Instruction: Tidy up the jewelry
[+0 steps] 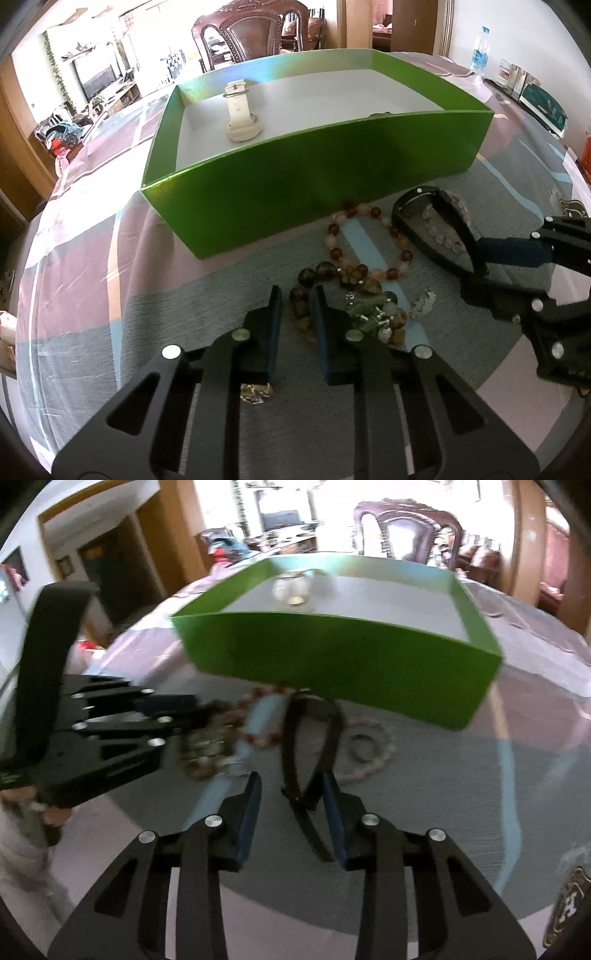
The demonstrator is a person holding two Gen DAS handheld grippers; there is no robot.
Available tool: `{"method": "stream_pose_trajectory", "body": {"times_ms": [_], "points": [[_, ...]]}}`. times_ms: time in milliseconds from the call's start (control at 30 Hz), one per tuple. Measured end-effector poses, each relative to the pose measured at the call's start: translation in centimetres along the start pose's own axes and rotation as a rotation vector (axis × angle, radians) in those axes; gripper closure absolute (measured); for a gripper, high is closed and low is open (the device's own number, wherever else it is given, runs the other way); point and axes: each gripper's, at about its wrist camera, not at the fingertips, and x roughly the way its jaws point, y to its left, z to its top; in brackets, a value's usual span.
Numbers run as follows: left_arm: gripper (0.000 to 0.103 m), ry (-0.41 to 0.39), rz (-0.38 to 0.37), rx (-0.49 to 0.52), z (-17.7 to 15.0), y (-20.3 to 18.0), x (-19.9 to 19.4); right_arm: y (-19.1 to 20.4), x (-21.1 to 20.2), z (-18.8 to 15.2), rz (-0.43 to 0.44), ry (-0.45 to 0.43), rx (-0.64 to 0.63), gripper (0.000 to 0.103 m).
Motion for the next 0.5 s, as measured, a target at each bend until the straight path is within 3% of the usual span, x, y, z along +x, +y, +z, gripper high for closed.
{"method": "stream_pose_trajectory", "body": {"times_ms": [267, 367, 500], "points": [[0.086, 0.001, -0.009, 0.014, -0.1, -0.3, -0.1, -1.1, 0.4, 0.3, -0.048, -0.063, 0.056, 0.068], [0.087, 0.001, -0.013, 0.022, -0.3, -0.6, -0.2, -0.3, 1.0, 0.0, -0.086, -0.054, 0.003, 0.08], [0.089, 0.001, -0.013, 0.031, -0.3, -0.8, -0.2, -0.1, 0.9, 0.0, -0.095, -0.052, -0.008, 0.089]]}}
